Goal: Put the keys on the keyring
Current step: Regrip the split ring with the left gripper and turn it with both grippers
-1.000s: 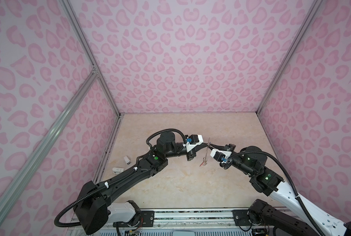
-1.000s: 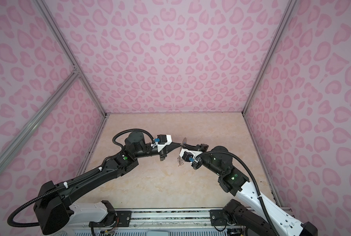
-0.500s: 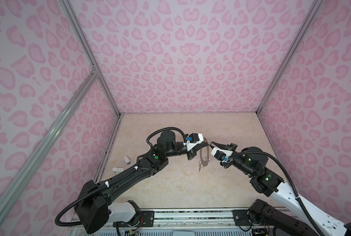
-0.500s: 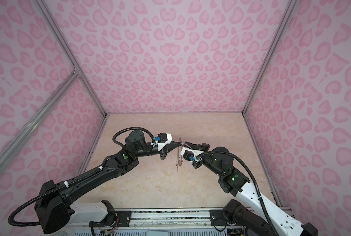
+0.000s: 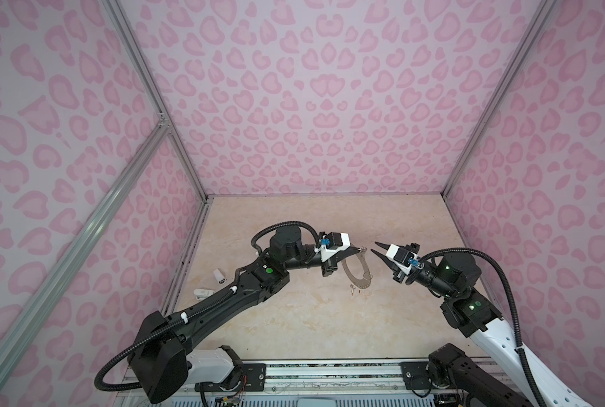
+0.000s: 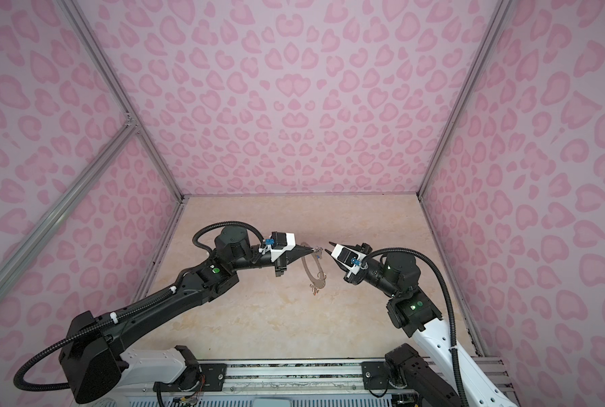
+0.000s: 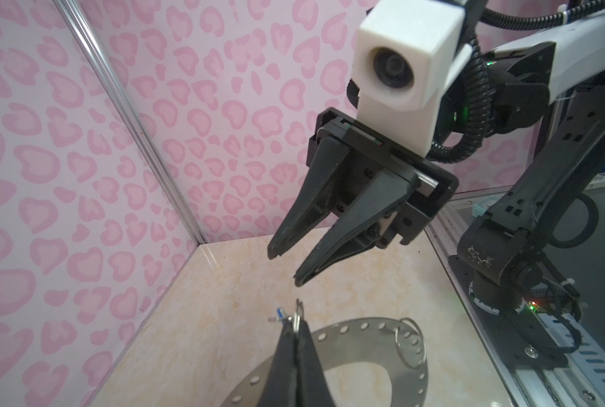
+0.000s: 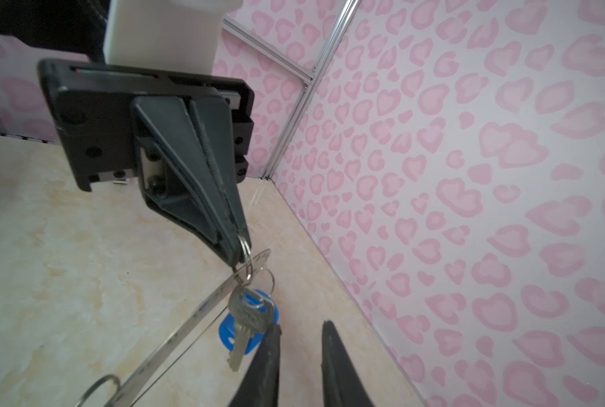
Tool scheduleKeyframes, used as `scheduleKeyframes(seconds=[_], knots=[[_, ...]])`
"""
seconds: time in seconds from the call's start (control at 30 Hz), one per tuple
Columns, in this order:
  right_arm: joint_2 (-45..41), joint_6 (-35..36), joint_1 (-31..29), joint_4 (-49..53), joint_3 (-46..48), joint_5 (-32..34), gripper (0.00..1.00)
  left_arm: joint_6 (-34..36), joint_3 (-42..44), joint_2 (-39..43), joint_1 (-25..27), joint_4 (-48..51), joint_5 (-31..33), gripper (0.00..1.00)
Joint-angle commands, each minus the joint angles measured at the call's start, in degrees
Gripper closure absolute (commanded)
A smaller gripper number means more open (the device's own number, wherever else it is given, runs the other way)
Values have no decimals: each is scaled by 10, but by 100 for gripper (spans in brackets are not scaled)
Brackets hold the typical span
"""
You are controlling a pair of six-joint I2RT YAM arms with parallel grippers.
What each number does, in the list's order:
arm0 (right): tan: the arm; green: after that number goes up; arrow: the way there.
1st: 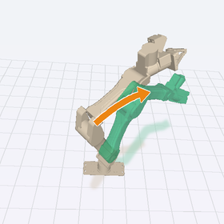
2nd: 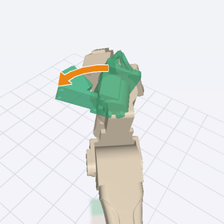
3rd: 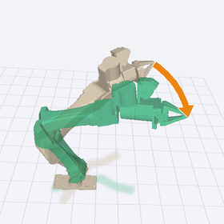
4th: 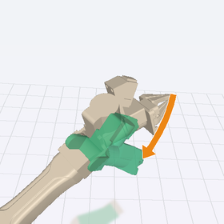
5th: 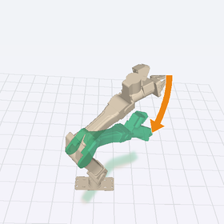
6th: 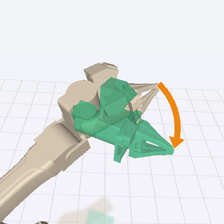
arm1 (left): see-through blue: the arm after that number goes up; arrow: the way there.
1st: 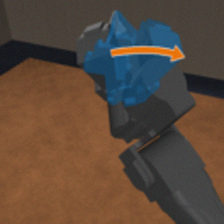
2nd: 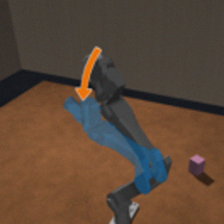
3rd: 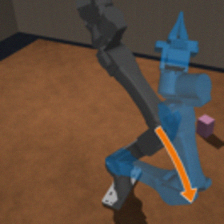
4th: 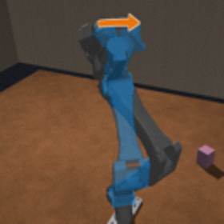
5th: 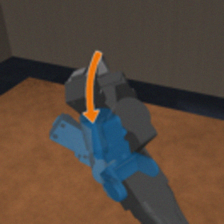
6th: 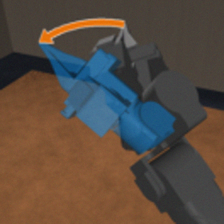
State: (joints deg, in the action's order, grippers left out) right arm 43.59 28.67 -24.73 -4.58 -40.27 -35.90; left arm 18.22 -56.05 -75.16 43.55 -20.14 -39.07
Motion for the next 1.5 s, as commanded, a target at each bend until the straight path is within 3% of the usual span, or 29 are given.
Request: scheduleKeyframes(seconds=[0.0, 0.73, 1.27, 1.47], knots=[[6, -43, 1, -5, -9, -71, 78, 19, -5, 6, -1, -3, -21, 97], [63, -40, -1, 53, -47, -114, 80, 46, -10, 13, -2, 21, -27, 97], [81, -22, -6, 81, -65, -113, 99, 65, -19, 8, -2, 42, -23, 97], [91, -9, -6, 113, -79, -113, 100, 104, -37, 8, -2, 102, 7, 86]])
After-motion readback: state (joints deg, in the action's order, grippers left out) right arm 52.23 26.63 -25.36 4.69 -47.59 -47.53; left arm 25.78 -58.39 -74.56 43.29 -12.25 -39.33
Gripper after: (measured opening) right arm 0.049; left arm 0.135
